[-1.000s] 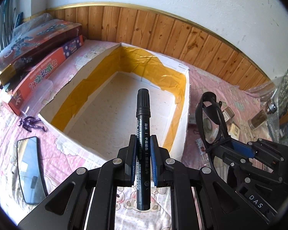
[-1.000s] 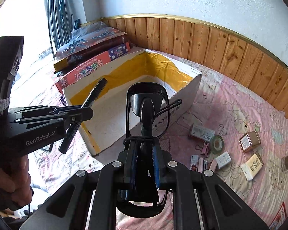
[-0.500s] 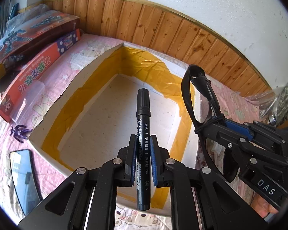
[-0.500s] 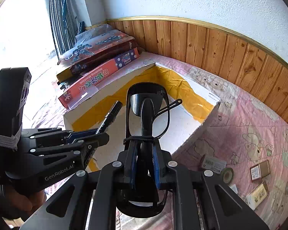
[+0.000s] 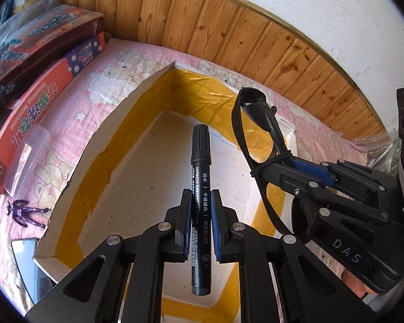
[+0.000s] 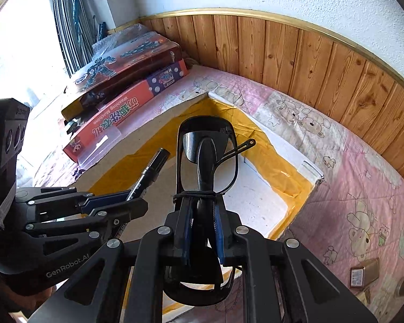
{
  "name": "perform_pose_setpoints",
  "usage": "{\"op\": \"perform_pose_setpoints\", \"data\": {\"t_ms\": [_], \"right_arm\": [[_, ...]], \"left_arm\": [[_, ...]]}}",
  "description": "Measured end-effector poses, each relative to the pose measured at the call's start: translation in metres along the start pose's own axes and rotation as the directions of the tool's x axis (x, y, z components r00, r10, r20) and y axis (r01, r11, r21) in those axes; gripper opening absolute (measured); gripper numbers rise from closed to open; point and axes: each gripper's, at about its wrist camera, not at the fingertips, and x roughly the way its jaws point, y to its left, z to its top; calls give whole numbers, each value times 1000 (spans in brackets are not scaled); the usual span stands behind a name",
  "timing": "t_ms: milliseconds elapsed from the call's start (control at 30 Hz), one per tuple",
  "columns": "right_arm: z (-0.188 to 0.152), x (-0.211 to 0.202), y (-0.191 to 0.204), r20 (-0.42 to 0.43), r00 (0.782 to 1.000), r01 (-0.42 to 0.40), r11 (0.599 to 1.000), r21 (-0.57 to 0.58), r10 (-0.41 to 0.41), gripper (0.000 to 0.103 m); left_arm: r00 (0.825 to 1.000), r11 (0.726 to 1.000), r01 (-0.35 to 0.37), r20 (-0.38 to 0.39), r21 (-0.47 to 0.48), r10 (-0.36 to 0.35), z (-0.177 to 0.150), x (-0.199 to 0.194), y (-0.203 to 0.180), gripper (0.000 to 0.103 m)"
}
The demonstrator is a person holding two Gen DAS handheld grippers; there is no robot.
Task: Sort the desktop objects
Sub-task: 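Open both tools to drop the glasses and marker into the box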
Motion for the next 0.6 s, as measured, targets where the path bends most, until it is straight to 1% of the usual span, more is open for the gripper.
{"op": "perform_pose_setpoints", "data": {"t_ms": [167,267,433,500,533,600], "right_arm": [[10,26,-9,-57,998,9,1000,-7,-9,16],[14,42,-14,-96,995,28,999,-21,-30,17],[19,70,-27,-183,982,40,999,-22,-43,17],[20,79,-33,-211,976,46,999,-12,-48,17],[22,84,-35,-228,972,47,999,-7,-47,17],[24,91,-37,-248,966,68,998,-9,-68,17]], "left_arm": [[999,1000,-16,-52,-15,15,17,23,4,13],[995,999,-20,-95,-27,17,25,39,9,13],[984,999,-30,-178,-28,25,35,73,11,13],[980,998,-50,-195,-27,43,38,85,12,13],[977,999,-46,-210,-16,41,40,92,11,13],[976,998,-66,-208,-24,60,42,102,13,13]]}}
